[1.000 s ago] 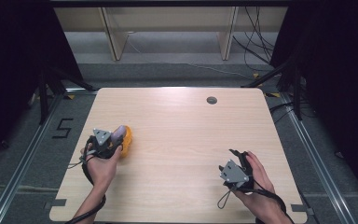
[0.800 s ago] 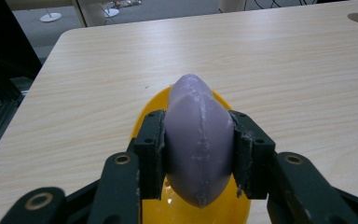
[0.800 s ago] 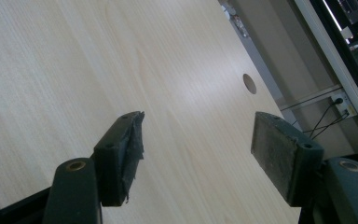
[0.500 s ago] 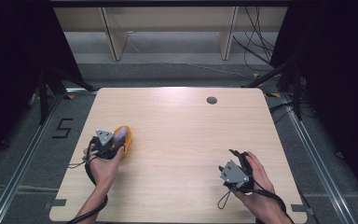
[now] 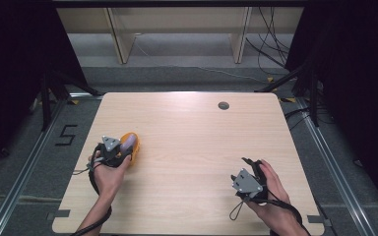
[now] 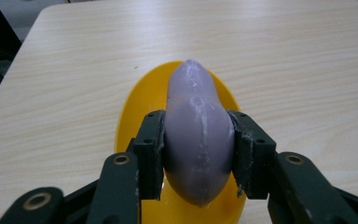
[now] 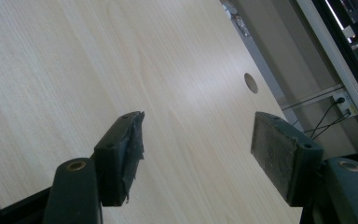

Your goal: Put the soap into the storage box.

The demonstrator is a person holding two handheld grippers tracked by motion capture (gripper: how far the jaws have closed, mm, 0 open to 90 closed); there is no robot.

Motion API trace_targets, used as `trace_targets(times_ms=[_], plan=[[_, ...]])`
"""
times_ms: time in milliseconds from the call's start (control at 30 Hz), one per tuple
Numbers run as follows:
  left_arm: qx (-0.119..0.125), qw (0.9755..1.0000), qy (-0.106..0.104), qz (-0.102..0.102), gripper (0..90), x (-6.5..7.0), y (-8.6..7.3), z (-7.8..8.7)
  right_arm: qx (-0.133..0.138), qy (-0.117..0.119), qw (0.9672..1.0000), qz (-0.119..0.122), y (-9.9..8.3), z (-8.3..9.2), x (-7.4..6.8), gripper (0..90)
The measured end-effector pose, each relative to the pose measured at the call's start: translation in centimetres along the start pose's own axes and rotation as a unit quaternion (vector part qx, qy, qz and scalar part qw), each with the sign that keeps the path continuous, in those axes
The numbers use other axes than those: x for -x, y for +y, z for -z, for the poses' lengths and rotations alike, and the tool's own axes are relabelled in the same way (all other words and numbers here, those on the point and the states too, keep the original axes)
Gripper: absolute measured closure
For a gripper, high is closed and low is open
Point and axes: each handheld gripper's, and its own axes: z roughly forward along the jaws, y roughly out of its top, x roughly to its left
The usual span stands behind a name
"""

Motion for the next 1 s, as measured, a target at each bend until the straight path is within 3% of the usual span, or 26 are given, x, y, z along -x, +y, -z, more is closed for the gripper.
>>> trace_targets(times_ms=[267,733,867,1000], plan=[[-0.014,0.9998,-0.011,-0.005,50.9,-0.2,0.5,0.2,-0.001,0.0,1.0,-0.002,0.0,0.0,0.0,34.6],[0.016,0.9995,-0.029,-0.003,36.3,-0.8,1.3,2.6,-0.004,0.001,1.0,0.0,0.0,-0.1,0.0,34.3],[0.021,0.9987,-0.045,-0.004,32.7,-1.3,0.6,3.8,-0.006,-0.004,1.0,-0.006,-0.1,0.0,0.0,34.2],[0.023,0.9977,-0.063,0.003,30.5,-2.0,-1.3,4.8,-0.005,0.004,0.9999,-0.008,-0.1,0.0,0.0,34.2]])
